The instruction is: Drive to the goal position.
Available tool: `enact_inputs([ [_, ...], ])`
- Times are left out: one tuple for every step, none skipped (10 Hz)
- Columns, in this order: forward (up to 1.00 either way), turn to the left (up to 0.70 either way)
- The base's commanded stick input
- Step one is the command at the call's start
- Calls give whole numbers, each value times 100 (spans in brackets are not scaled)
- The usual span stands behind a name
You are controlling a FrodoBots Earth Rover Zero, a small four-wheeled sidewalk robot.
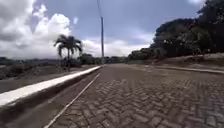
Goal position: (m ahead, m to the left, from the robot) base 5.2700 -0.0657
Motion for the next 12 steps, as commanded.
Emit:
enact_inputs([
  [100, 19],
  [100, 14],
  [100, 0],
  [100, 0],
  [100, 0],
  [100, 0],
  [100, 0],
  [100, 0],
  [100, 0],
  [100, 0],
  [100, 0],
  [100, 0],
])
